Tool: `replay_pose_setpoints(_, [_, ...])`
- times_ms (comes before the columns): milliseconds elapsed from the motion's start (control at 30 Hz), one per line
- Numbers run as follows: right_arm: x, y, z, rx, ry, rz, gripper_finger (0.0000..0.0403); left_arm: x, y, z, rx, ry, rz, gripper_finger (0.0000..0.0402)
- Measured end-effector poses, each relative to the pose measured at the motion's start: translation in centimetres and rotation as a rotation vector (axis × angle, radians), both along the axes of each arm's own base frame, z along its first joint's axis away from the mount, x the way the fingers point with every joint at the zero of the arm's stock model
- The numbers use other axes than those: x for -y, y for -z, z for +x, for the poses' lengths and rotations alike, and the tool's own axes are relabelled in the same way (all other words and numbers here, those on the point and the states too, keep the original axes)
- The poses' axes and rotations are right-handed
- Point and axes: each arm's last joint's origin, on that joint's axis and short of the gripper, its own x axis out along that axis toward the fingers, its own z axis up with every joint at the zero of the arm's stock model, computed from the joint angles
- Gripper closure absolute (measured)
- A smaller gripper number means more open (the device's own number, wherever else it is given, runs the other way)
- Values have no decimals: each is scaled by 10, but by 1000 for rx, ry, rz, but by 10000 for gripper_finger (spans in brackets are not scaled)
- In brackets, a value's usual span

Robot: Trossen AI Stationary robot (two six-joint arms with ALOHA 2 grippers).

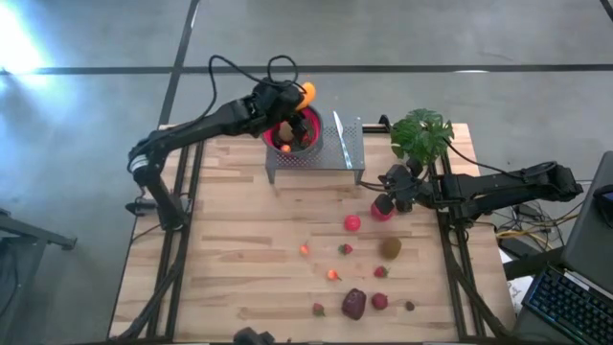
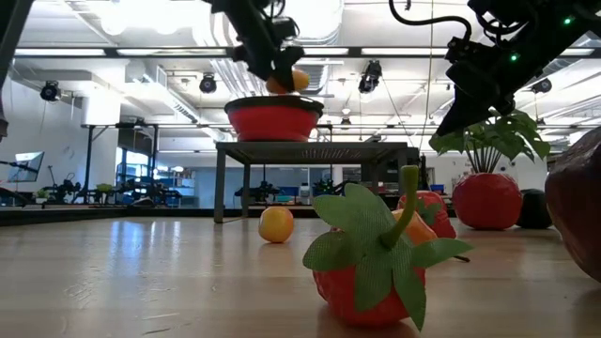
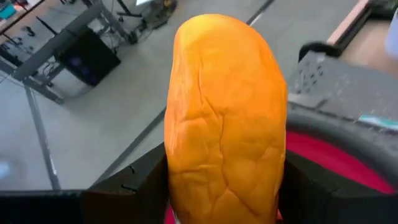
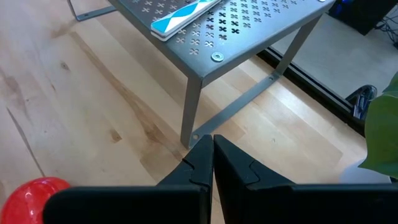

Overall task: Pick & Place Fruit
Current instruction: Put the yellow mango into the red strainer bowl on the shelf

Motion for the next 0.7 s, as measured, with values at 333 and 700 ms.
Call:
replay_pose_setpoints(333, [0, 0, 0, -2, -1, -1, 394, -7, 22, -1, -194, 17, -40, 164])
replay_pose_setpoints(700, [0, 0, 0, -1, 0, -1, 394, -7, 29, -2, -274, 35, -61, 163])
